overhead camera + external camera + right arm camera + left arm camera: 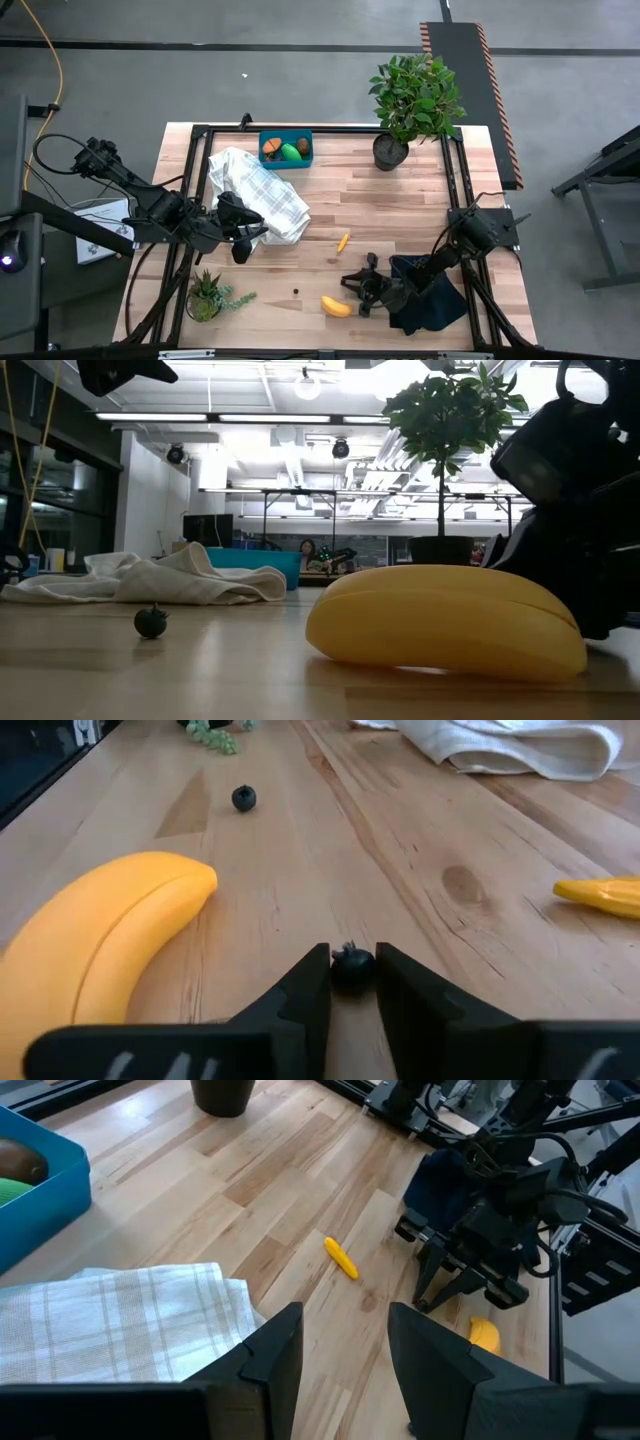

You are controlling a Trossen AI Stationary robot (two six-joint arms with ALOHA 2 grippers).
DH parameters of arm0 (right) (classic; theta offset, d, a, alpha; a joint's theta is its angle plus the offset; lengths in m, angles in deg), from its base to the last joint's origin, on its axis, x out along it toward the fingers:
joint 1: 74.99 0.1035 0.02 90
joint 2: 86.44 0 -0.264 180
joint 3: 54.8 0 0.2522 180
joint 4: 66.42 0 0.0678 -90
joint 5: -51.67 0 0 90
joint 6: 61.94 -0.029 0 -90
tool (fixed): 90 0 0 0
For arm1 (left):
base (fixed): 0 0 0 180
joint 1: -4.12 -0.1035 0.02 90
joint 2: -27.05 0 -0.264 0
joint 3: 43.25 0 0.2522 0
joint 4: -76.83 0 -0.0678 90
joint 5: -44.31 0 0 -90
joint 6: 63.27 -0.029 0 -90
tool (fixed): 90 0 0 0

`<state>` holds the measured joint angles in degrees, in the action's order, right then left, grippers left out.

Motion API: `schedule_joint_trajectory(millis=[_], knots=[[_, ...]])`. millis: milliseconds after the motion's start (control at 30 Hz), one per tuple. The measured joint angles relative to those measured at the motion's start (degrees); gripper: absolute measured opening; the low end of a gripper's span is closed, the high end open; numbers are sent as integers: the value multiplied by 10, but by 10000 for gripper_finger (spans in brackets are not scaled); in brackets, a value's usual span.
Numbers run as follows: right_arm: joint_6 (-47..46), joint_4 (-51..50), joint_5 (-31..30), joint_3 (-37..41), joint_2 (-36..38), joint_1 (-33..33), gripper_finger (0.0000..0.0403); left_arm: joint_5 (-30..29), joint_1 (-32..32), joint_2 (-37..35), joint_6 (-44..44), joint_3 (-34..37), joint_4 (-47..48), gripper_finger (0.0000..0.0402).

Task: Pick and placing Produce into tupperware
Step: Put the blueberry into the blue bin

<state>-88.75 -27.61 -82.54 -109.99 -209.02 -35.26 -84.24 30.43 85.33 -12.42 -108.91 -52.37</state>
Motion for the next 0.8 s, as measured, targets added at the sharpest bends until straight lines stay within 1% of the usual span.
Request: schedule_joint_trajectory(millis=[100,367,700,800], knots=[[-2,7,2,0,0,0,65,0,0,0,0,0,0,138],[12,65,20,0,0,-8,58,7,0,0,-2,0,2,138],[11,193,69,-10,9,-55,57,7,0,0,-31,0,4,138],[-7,229,83,-10,15,-75,57,7,0,0,-43,0,4,138]])
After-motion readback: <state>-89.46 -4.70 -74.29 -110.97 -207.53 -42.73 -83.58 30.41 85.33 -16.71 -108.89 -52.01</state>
